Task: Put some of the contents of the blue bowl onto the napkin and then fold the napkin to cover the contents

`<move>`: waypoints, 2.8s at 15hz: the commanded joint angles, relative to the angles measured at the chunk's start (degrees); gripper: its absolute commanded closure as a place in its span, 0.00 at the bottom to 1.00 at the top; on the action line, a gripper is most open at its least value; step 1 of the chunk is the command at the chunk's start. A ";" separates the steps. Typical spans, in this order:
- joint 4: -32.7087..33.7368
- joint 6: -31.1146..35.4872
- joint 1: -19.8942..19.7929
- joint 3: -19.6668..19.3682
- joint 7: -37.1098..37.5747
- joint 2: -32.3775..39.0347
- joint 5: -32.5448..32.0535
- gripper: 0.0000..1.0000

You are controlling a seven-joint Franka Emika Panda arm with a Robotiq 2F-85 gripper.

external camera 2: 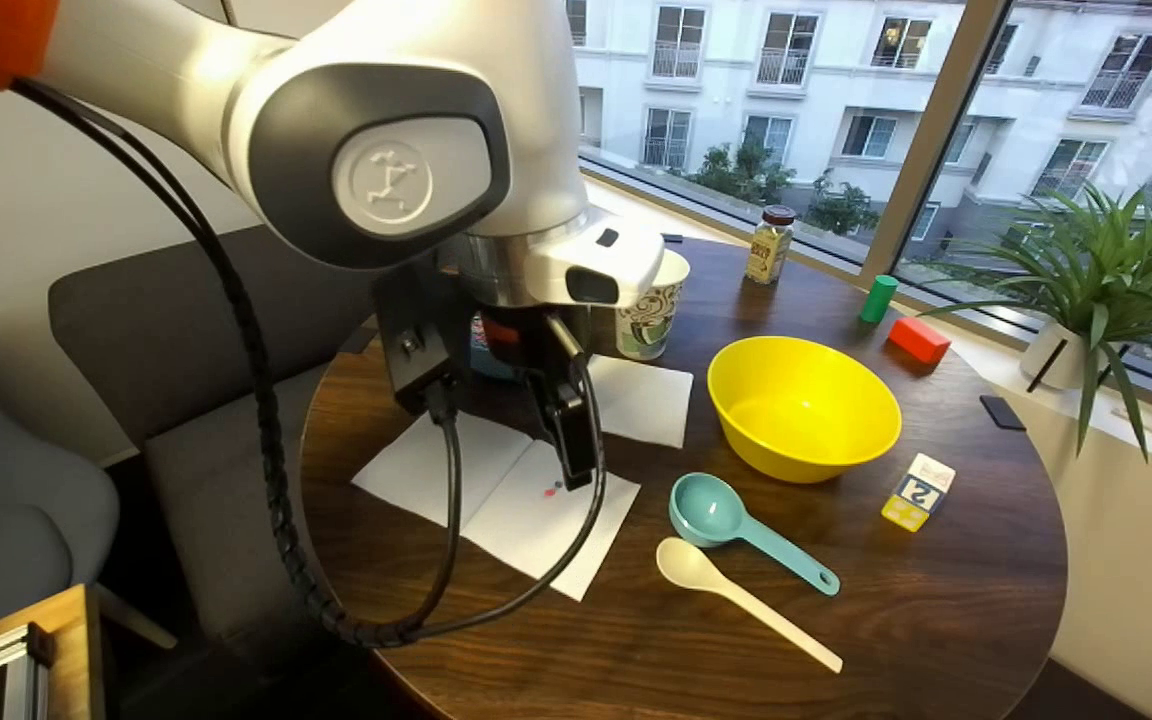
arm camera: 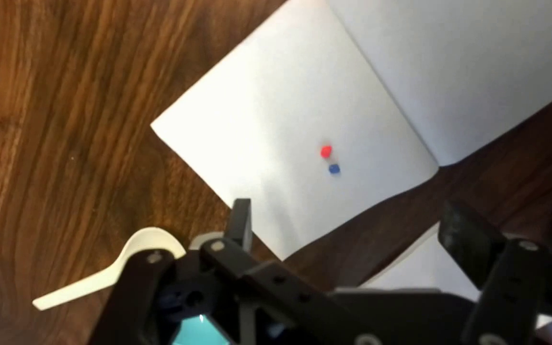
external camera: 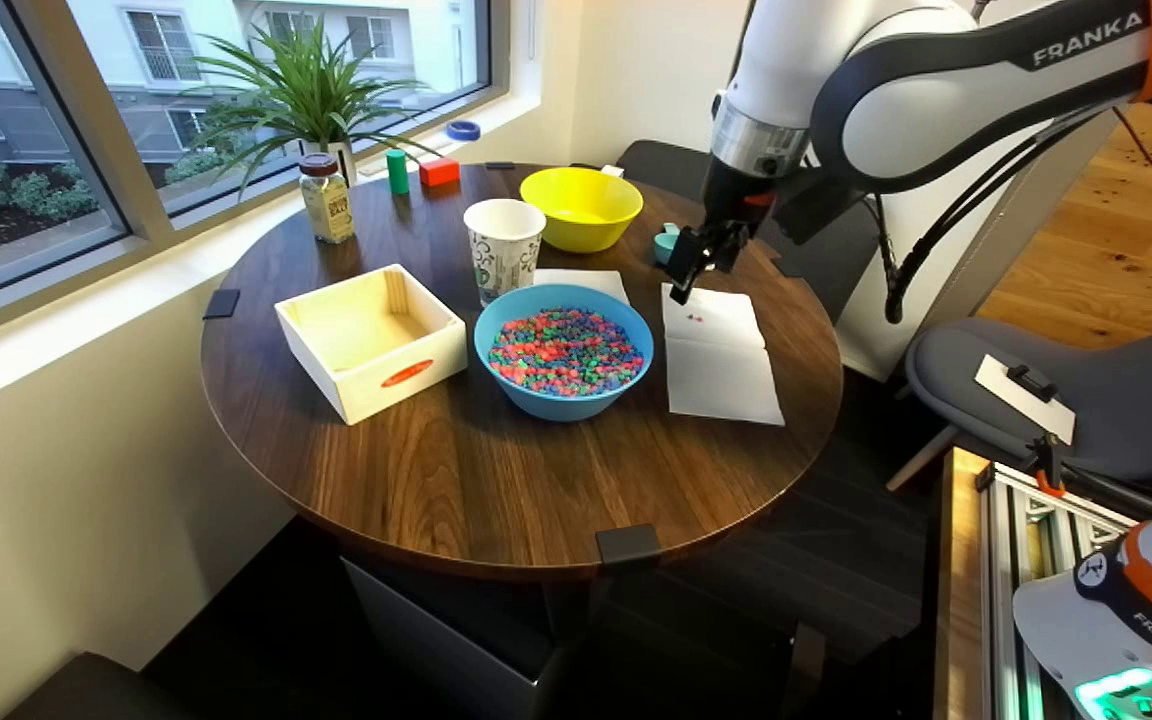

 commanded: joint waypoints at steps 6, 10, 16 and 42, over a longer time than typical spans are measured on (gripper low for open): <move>7.02 -1.98 2.55 4.93 3.07 -1.48 -3.43 0.00; 11.47 -1.57 4.22 6.39 2.65 4.00 -2.74 0.00; 17.07 -1.19 6.93 6.59 1.25 11.56 0.01 0.00; 21.45 -3.88 10.30 5.62 0.56 17.93 -0.49 0.98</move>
